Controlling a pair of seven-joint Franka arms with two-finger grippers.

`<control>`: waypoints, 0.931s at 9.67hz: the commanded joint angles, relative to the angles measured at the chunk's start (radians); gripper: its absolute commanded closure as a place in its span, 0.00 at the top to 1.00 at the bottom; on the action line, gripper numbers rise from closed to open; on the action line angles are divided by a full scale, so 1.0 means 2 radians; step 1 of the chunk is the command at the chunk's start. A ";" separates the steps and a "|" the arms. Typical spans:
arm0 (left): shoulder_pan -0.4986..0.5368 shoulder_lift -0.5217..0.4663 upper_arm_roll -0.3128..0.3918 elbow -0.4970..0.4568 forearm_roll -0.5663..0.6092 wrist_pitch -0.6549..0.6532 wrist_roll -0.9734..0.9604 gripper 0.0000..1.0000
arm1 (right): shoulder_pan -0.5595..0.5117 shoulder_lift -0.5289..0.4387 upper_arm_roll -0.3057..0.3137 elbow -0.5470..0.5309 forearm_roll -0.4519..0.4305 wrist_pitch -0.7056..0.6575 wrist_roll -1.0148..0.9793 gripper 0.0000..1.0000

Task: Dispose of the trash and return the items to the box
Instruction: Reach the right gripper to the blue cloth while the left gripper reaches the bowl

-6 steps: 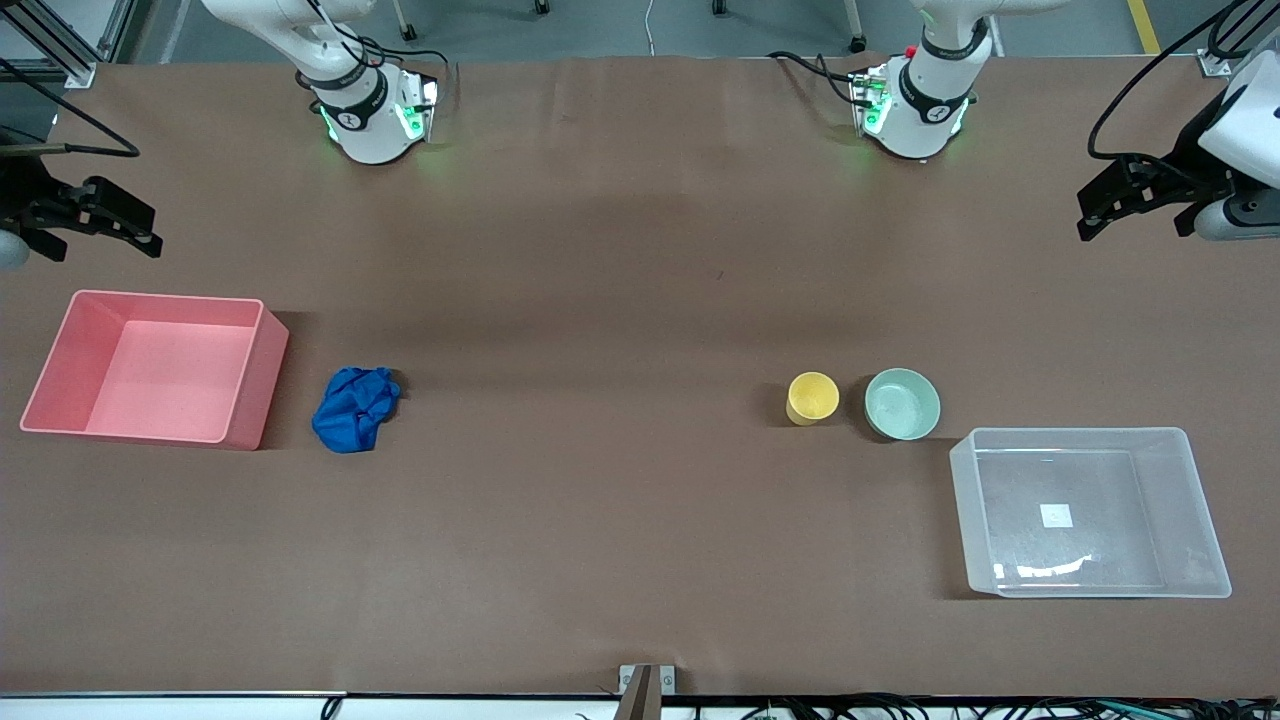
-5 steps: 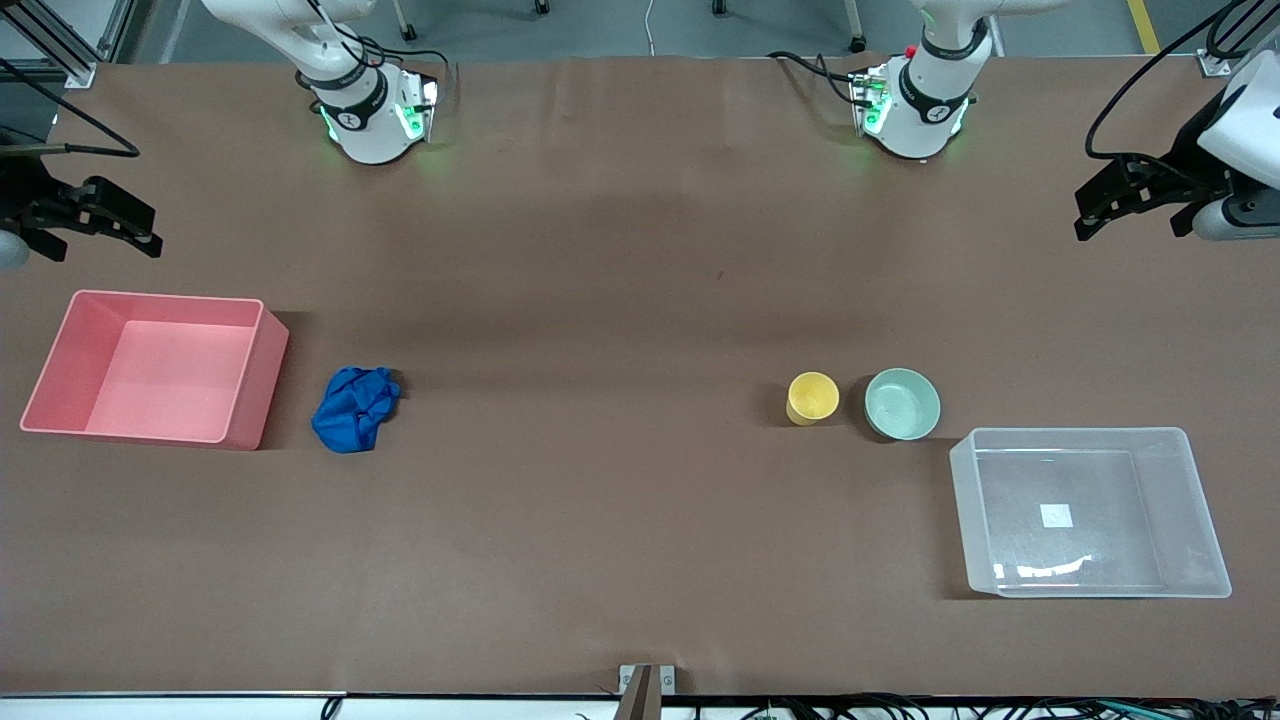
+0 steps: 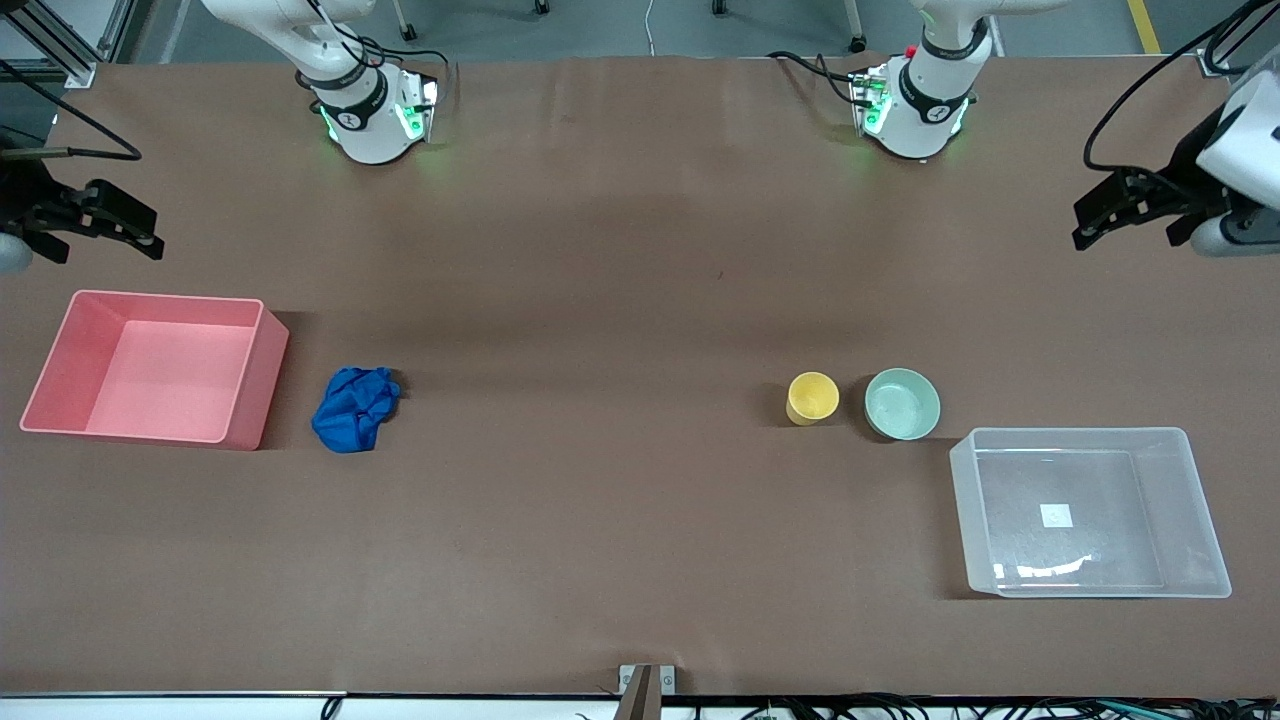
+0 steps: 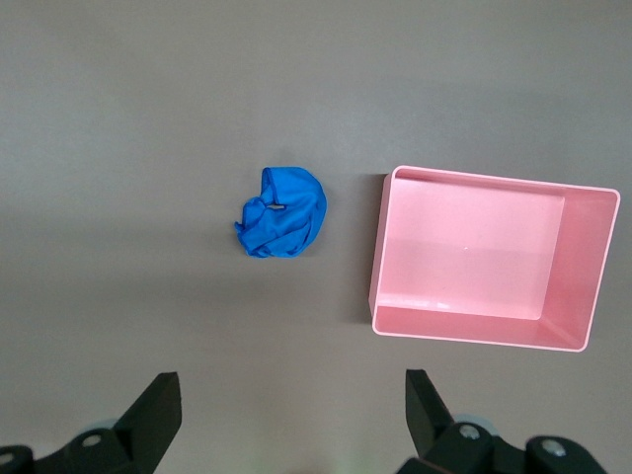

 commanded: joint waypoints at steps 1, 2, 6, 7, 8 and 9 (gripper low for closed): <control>-0.001 0.028 0.000 -0.020 -0.007 0.037 -0.009 1.00 | -0.005 -0.005 0.001 -0.043 0.000 0.042 -0.005 1.00; -0.001 0.031 0.000 -0.044 -0.007 0.069 -0.010 1.00 | -0.005 -0.005 0.001 -0.070 0.000 0.074 -0.005 1.00; -0.005 0.047 -0.003 -0.184 -0.002 0.264 -0.077 1.00 | -0.019 0.040 0.000 -0.171 0.000 0.225 -0.005 0.99; -0.004 0.062 -0.003 -0.208 -0.002 0.303 -0.077 1.00 | -0.021 0.068 0.000 -0.187 0.000 0.264 -0.004 0.98; -0.004 0.077 -0.002 -0.238 -0.002 0.357 -0.077 1.00 | -0.022 0.095 0.001 -0.199 0.000 0.300 -0.004 0.97; -0.002 0.090 -0.002 -0.274 -0.002 0.415 -0.077 1.00 | -0.021 0.122 0.001 -0.206 0.000 0.330 -0.003 0.97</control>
